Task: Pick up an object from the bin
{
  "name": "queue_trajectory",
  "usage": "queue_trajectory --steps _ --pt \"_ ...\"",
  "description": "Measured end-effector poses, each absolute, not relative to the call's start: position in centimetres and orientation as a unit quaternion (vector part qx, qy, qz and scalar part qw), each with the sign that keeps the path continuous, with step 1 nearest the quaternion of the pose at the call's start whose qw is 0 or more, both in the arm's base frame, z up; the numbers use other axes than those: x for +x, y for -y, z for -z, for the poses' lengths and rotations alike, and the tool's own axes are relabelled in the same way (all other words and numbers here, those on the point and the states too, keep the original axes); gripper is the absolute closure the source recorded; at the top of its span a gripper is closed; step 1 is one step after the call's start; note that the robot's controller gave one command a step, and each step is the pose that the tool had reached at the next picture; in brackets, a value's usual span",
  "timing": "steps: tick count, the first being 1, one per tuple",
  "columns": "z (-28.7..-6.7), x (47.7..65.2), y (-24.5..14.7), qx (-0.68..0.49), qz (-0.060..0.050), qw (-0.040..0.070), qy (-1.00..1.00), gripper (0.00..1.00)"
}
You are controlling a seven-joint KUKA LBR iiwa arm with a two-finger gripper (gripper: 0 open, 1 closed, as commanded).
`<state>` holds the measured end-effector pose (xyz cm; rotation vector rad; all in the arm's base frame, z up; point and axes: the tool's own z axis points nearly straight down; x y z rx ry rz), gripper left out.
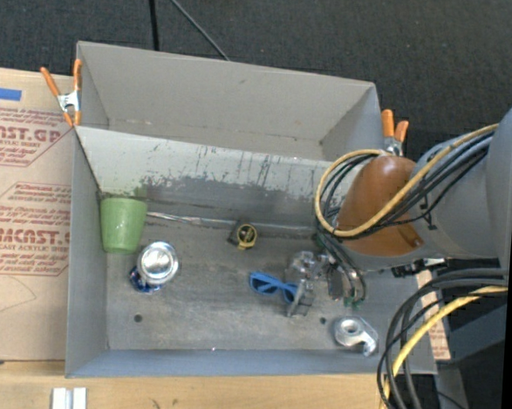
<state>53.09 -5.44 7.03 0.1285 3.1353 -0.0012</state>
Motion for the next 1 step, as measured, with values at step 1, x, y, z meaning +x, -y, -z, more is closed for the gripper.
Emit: queue_trajectory --steps 1 --pt "-21.25 54.60 5.53 0.037 0.000 0.006 -0.999 1.00"
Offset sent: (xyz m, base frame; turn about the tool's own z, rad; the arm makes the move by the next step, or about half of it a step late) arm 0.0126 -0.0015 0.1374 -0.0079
